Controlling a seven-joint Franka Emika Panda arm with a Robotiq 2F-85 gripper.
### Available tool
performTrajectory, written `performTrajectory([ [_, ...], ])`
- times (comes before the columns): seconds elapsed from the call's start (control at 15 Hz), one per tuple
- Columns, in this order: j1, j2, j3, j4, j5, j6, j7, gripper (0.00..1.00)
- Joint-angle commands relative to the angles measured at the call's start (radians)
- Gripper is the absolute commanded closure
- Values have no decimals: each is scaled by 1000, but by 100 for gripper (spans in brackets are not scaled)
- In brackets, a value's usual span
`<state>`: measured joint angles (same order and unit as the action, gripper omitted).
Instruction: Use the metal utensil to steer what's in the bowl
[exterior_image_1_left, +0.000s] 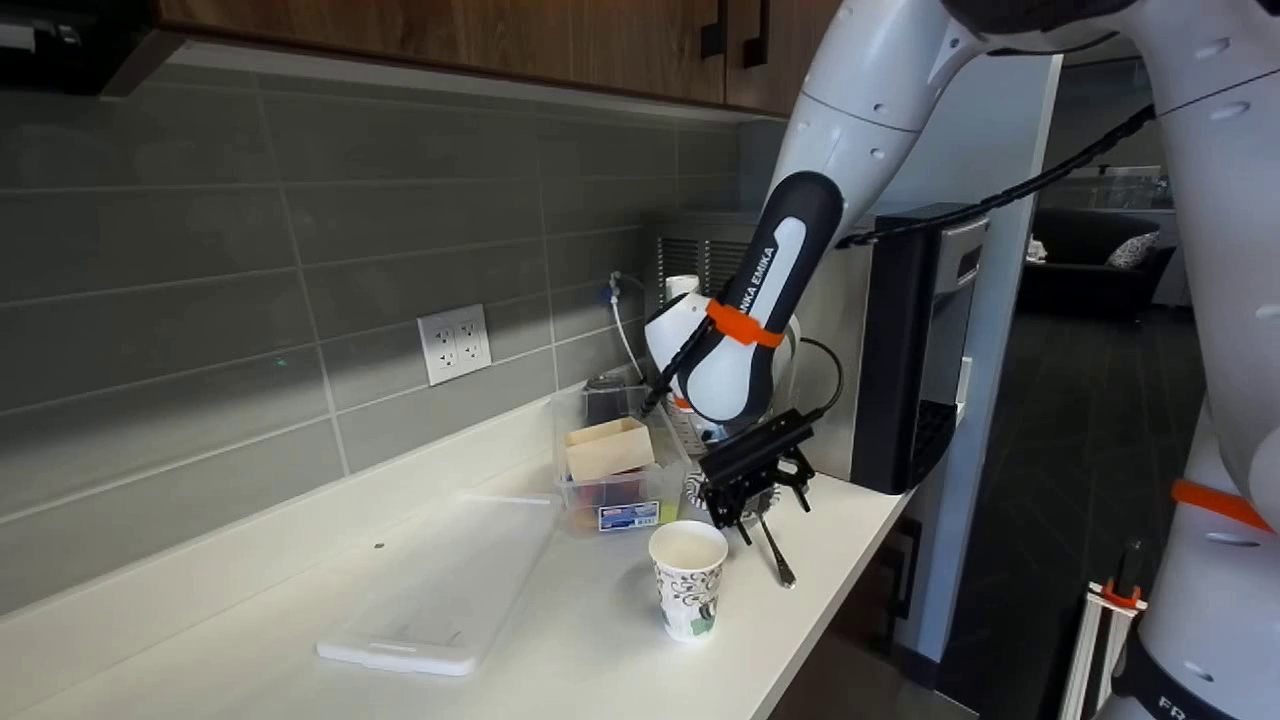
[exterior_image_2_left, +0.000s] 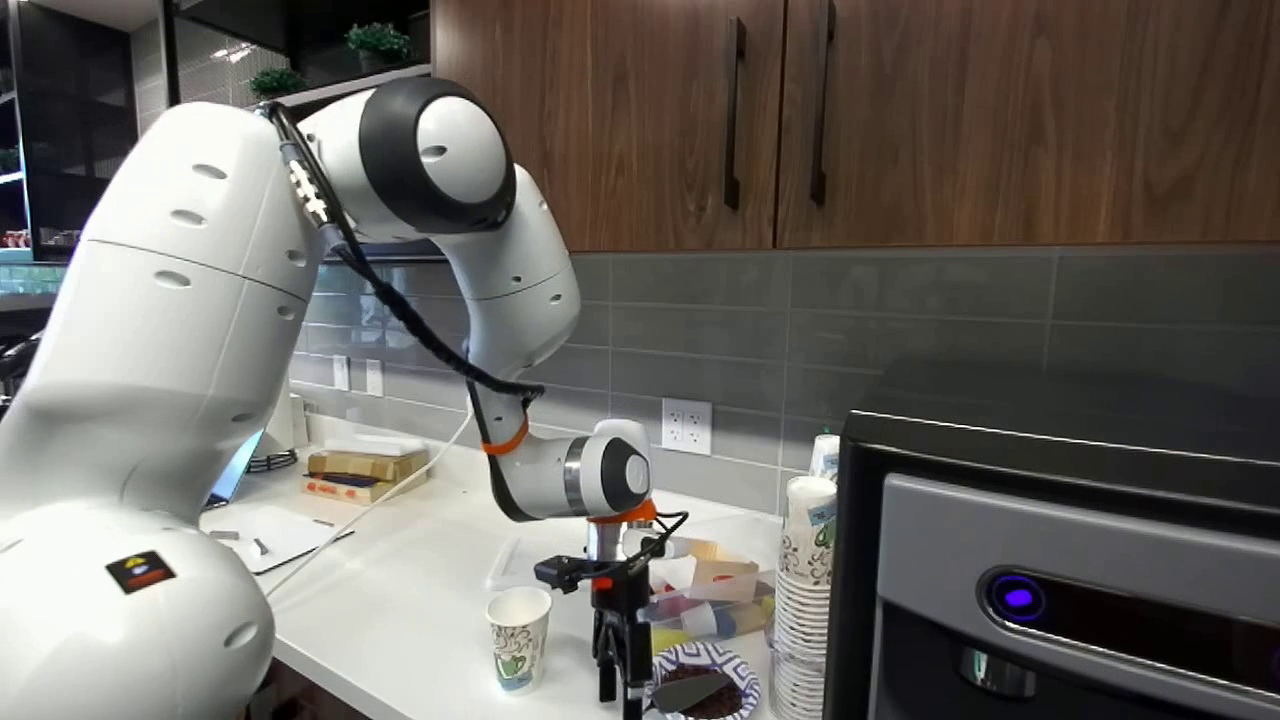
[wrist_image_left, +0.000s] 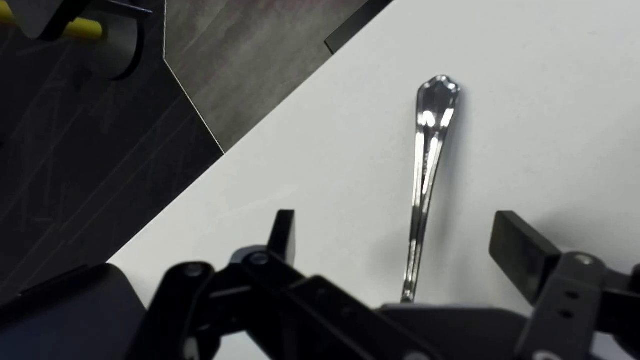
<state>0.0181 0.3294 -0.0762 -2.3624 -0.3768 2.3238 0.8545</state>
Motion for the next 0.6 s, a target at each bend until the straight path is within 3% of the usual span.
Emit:
performTrajectory([
  [0.0,74,93,-35,62,-37,-3,77,0],
  [0.53,179,182,-95,121,-86,-67,195,0],
])
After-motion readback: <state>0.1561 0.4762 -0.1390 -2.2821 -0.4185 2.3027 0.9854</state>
